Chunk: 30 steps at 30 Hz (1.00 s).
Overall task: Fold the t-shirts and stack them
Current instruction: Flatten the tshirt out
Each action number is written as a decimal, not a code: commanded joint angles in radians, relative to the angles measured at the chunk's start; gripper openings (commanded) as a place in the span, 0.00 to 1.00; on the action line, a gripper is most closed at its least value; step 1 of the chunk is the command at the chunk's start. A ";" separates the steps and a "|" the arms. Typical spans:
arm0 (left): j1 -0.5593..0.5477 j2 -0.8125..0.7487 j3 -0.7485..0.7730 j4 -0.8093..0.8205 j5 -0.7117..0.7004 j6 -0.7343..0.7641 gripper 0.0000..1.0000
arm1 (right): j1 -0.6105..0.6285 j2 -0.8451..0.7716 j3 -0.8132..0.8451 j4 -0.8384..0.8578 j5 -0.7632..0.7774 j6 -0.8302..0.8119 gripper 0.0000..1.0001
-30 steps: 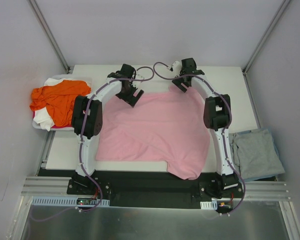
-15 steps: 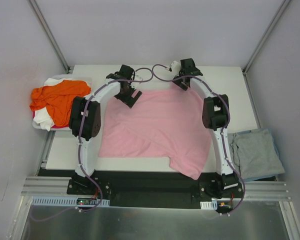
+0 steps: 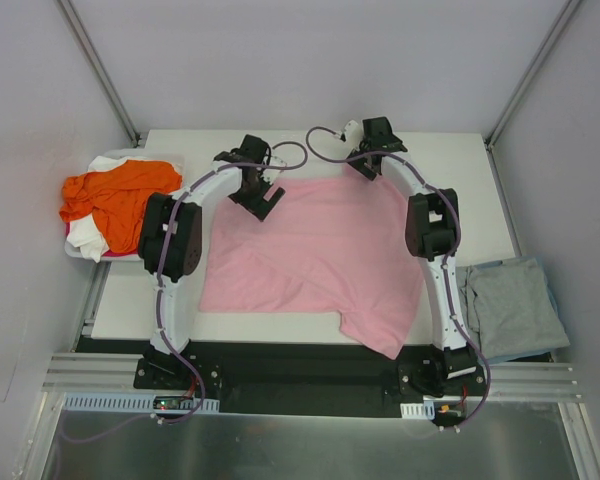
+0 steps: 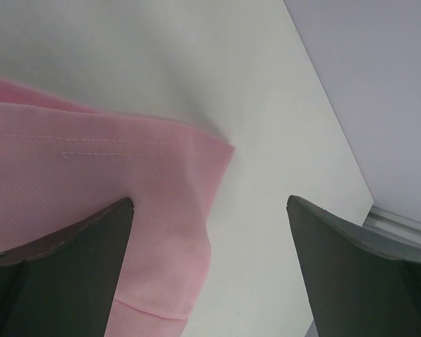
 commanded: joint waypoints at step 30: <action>-0.012 -0.105 -0.107 0.011 -0.024 0.030 0.95 | 0.019 -0.094 0.062 -0.026 -0.046 0.072 0.97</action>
